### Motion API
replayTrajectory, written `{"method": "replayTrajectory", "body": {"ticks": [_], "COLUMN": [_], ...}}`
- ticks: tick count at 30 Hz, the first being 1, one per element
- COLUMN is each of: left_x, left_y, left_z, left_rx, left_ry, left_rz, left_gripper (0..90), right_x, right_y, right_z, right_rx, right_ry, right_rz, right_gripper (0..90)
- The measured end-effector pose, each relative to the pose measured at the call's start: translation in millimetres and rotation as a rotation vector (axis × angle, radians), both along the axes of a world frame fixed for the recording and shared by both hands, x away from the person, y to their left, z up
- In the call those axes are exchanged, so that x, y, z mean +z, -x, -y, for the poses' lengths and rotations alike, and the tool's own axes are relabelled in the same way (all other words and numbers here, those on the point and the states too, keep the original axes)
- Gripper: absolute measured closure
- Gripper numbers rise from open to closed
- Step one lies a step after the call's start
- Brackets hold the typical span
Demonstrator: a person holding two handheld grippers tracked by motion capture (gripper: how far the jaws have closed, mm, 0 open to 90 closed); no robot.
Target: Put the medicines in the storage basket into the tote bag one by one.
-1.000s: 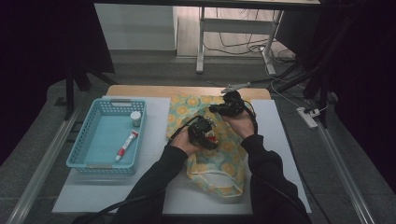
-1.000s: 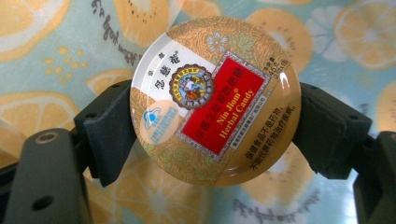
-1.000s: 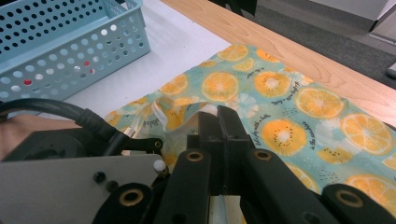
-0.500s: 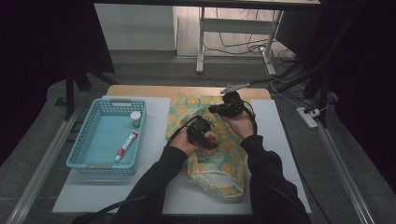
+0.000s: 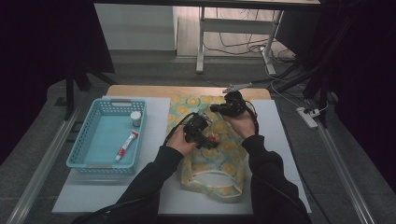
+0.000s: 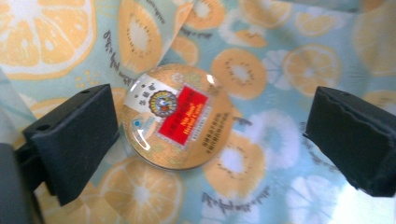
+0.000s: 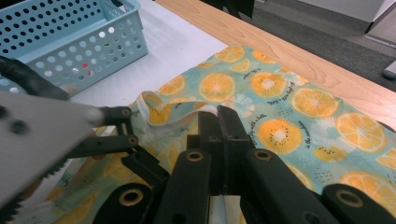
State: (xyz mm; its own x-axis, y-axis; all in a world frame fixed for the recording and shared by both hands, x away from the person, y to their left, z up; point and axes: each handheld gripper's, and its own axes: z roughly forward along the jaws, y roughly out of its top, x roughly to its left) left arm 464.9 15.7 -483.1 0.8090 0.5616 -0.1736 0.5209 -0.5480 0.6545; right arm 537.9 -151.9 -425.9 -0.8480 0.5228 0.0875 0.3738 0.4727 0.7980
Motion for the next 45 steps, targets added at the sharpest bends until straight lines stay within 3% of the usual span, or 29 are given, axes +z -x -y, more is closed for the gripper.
{"method": "replayTrajectory", "body": {"ticks": [11, 16, 23, 28, 34, 45], "left_x": [18.4, 23.3, 26.0, 31.3, 39.3, 41.2], "left_y": [14.8, 17.7, 21.6, 26.9, 32.2, 41.7], "left_z": [-21.6, -32.4, -44.2, -56.1, -75.8, -107.4], "left_rx": [-0.024, -0.034, -0.032, -0.028, 0.001, 0.052], "left_ry": [0.094, 0.13, 0.143, 0.123, 0.132, 0.12], "left_rz": [0.003, -0.018, -0.03, -0.002, 0.032, 0.034], "left_gripper": [0.7, 1.0, 0.3, 0.0, 0.0, 0.0], "right_x": [0.0, 1.0, 0.2, -1.0, -2.5, -3.7], "right_y": [1.9, 3.0, 3.6, 3.4, 2.9, 2.9], "right_z": [-0.9, -0.3, 0.3, 1.8, 3.6, 5.4], "right_rx": [0.016, 0.017, 0.018, 0.015, 0.012, 0.008], "right_ry": [-0.002, 0.0, 0.012, 0.013, 0.015, 0.011], "right_rz": [-0.012, -0.008, -0.007, -0.009, -0.008, -0.009], "right_gripper": [90.0, 90.0, 90.0, 90.0, 90.0, 90.0]}}
